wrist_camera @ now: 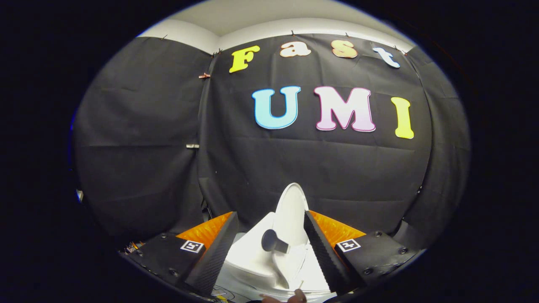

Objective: Open the toilet lid.

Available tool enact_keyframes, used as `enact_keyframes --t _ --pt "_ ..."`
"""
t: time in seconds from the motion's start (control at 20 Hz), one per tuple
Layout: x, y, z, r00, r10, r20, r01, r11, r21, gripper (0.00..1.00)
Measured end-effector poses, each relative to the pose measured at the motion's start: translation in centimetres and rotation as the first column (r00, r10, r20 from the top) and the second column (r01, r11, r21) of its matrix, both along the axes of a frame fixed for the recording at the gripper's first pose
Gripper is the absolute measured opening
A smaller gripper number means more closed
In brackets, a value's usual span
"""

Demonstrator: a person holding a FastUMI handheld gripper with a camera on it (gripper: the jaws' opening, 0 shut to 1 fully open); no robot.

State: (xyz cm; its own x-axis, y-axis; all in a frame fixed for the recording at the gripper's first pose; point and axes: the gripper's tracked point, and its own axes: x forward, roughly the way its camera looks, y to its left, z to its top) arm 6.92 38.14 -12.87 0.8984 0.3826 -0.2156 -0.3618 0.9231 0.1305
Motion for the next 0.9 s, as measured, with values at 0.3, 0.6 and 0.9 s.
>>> enact_keyframes --t 0.3,0.6,0.9 --pt "-0.9 -7.8 4.7 0.998 -0.039 0.040 0.038 0.999 0.024 0.98" --pt "-2.7 -17.1 8.1 0.986 -0.128 0.105 0.127 0.992 0.012 0.99" --pt "-4.5 -26.0 9.8 0.969 -0.217 0.115 0.216 0.976 0.027 0.99"
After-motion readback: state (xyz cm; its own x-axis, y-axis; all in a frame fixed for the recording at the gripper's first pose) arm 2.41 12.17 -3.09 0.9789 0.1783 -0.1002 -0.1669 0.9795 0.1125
